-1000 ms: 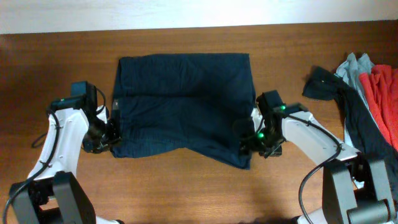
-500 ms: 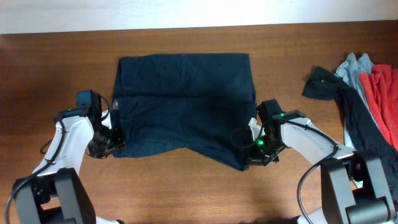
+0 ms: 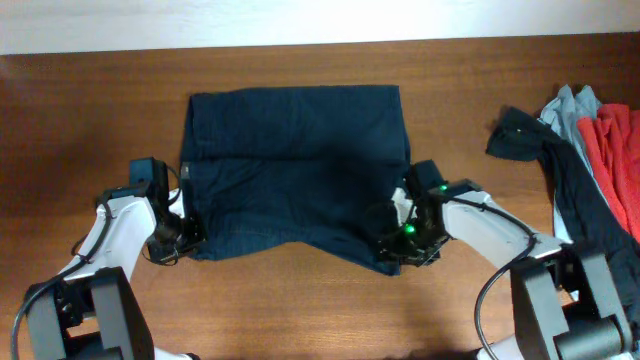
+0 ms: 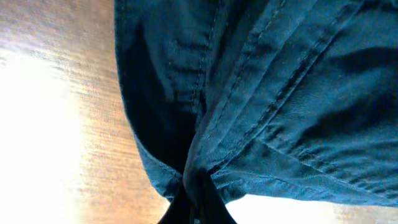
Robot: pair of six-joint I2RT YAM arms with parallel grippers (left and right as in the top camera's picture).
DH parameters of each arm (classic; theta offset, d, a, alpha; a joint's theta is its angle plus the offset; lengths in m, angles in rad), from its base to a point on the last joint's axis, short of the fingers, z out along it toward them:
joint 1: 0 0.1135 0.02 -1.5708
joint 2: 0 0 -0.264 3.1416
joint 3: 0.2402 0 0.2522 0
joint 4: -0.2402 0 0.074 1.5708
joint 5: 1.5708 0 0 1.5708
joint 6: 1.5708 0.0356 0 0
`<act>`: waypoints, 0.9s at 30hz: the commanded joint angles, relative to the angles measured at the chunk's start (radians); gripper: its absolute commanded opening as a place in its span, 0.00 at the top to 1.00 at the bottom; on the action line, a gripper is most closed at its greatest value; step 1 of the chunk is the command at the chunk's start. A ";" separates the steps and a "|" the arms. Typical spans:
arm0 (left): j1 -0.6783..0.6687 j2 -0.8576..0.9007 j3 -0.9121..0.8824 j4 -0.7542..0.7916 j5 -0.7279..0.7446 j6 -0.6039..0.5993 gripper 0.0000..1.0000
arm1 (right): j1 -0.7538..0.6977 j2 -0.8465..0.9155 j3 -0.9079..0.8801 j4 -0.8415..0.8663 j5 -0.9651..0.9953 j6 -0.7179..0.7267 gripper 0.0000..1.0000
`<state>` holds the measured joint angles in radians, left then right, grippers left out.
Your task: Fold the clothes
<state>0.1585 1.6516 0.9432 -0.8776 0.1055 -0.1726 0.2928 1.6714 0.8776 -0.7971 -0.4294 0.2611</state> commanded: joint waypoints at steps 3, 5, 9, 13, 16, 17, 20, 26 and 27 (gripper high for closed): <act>0.021 0.008 0.027 -0.107 0.014 0.009 1.00 | 0.029 0.008 -0.007 -0.031 0.120 0.074 0.96; 0.043 0.008 0.056 -0.167 0.015 0.009 1.00 | 0.000 0.006 0.011 -0.101 0.171 0.073 0.96; 0.126 0.008 0.133 -0.299 0.011 0.010 1.00 | -0.080 -0.019 0.091 -0.255 0.262 0.066 0.96; 0.198 0.008 0.158 -0.351 0.011 0.032 1.00 | -0.128 -0.055 0.148 -0.335 0.262 0.015 0.96; 0.216 0.008 0.158 -0.379 0.011 0.047 0.99 | -0.130 -0.059 0.149 -0.367 0.262 0.001 0.96; 0.217 0.008 0.158 -0.384 0.011 0.047 0.99 | -0.129 -0.059 0.148 -0.376 0.261 0.001 0.96; 0.217 0.008 0.158 -0.402 0.011 0.047 0.99 | -0.129 -0.059 0.148 -0.422 0.261 0.001 0.96; 0.217 0.008 0.158 -0.407 0.011 0.059 0.99 | -0.129 -0.059 0.148 -0.438 0.250 -0.021 0.96; 0.217 0.008 0.158 -0.412 0.011 0.063 1.00 | -0.129 -0.059 0.148 -0.443 0.250 -0.022 0.96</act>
<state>0.3561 1.6588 1.0794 -1.2938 0.1772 -0.1375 0.1814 1.6249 1.0183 -1.2236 -0.2520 0.2569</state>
